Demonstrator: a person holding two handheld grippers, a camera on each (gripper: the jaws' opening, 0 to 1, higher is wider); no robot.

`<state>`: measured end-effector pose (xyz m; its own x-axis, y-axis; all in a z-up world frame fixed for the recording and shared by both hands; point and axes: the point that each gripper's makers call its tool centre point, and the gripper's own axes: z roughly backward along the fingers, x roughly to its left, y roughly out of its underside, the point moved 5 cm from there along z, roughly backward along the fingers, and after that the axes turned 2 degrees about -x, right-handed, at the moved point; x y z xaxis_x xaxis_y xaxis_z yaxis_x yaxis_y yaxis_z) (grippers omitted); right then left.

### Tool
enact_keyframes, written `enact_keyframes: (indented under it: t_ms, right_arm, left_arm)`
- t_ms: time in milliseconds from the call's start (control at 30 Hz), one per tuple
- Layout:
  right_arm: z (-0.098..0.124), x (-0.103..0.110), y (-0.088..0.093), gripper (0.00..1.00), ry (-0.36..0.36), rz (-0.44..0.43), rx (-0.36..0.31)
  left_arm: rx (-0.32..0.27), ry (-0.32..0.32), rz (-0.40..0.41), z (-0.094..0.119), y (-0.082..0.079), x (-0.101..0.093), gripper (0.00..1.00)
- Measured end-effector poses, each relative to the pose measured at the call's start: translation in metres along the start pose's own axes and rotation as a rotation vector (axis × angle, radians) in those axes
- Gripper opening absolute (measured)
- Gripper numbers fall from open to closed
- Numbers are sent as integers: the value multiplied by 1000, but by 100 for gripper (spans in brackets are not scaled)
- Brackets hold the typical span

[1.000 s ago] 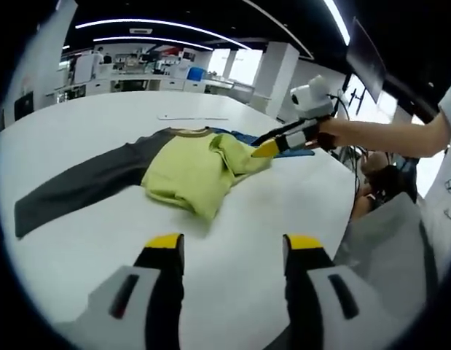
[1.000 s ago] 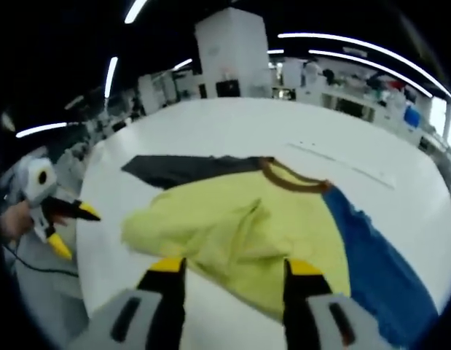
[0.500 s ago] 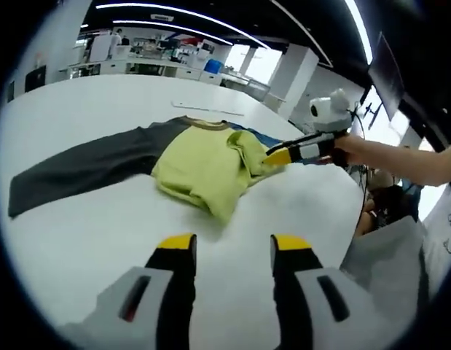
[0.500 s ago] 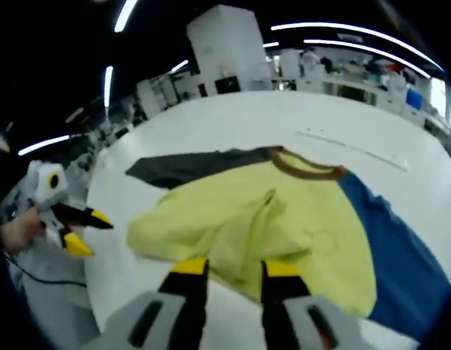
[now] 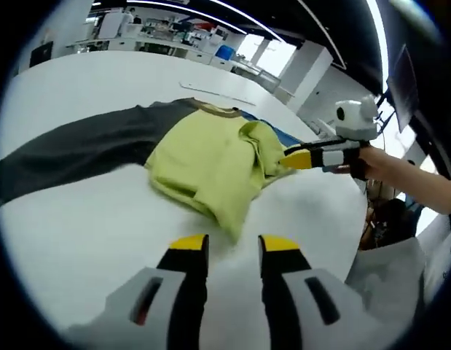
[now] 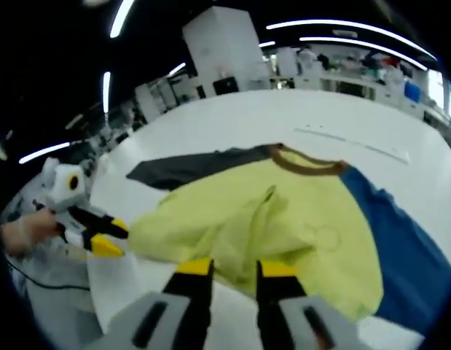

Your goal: Fold the garment on the visible template until the final outline fits inside the template.

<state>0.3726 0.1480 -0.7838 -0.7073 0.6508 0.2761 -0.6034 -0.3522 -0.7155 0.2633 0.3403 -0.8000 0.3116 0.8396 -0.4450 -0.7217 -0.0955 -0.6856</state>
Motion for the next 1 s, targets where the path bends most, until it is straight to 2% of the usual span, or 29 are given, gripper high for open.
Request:
enact_keyframes:
  t_ms: [133,233,333,600,733,1000]
  right_arm:
    - [-2,1,3,14,-6,-34,-3]
    - [-1,4,3,10,-6,-49,-7]
    - [1,5,4,0,-10,-62,-11]
    - [24,6,6,0,-20,-42,-15]
    - [39,1,9,0,-13,-8,-18]
    - [81,-7,32,0,17,41,-9]
  left_arm:
    - [-21,-7,56,-2,0,0,14]
    - [-23,-32,59,-6,5,5,6]
    - [-33,-35,89,-7,8,5,0]
    - [-42,-29,124,5,10,2,0]
    - [-54,-15,105,17,5,-3,0]
    - [-41,-11,84,40,1,2,0]
